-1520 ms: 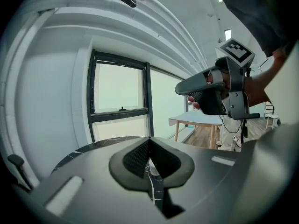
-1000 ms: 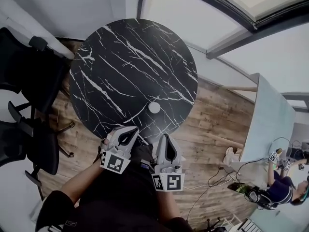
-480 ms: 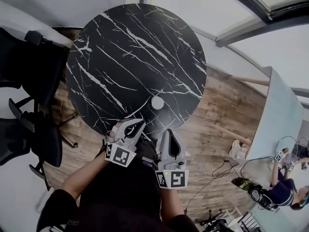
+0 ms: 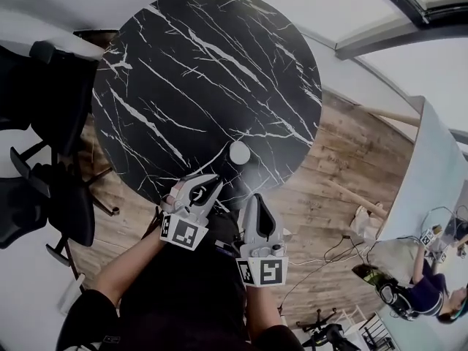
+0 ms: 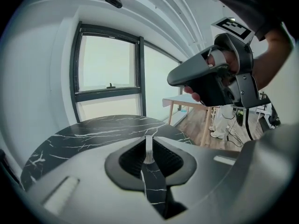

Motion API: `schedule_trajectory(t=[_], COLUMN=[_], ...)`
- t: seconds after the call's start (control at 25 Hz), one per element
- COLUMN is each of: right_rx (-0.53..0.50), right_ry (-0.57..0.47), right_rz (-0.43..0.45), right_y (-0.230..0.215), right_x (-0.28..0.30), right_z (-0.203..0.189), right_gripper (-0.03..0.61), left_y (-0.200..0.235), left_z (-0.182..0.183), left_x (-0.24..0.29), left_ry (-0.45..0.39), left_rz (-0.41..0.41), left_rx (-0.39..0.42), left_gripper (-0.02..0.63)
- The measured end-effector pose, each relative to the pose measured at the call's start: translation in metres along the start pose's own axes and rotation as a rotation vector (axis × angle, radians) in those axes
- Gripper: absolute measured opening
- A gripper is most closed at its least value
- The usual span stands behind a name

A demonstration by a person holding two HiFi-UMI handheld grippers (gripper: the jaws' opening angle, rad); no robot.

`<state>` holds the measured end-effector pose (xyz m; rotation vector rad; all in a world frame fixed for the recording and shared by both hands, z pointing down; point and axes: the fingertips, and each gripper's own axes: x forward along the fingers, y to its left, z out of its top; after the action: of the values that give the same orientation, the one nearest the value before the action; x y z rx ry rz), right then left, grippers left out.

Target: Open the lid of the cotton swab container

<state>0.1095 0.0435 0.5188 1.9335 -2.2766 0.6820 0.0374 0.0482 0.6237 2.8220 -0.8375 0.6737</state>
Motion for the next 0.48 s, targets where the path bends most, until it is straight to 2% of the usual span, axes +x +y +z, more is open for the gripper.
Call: schedule_trajectory(t=[0.36,0.48], right_rx=[0.010,0.014], right_ry=[0.034,0.051], right_rz=[-0.007,-0.005], right_y=[-0.016,-0.019], right_x=[0.013,0.018], right_z=[-0.017,-0.026], right_gripper=[-0.003,-0.003], left_y=[0.002,-0.001], left_z=[-0.029,-0.040], left_x=[0.019,0.027], left_ry=[0.063,0.099], left_rz=[-0.008,-0.023], left_rx=[-0.002,0.005], left_gripper=[0.090,0.134])
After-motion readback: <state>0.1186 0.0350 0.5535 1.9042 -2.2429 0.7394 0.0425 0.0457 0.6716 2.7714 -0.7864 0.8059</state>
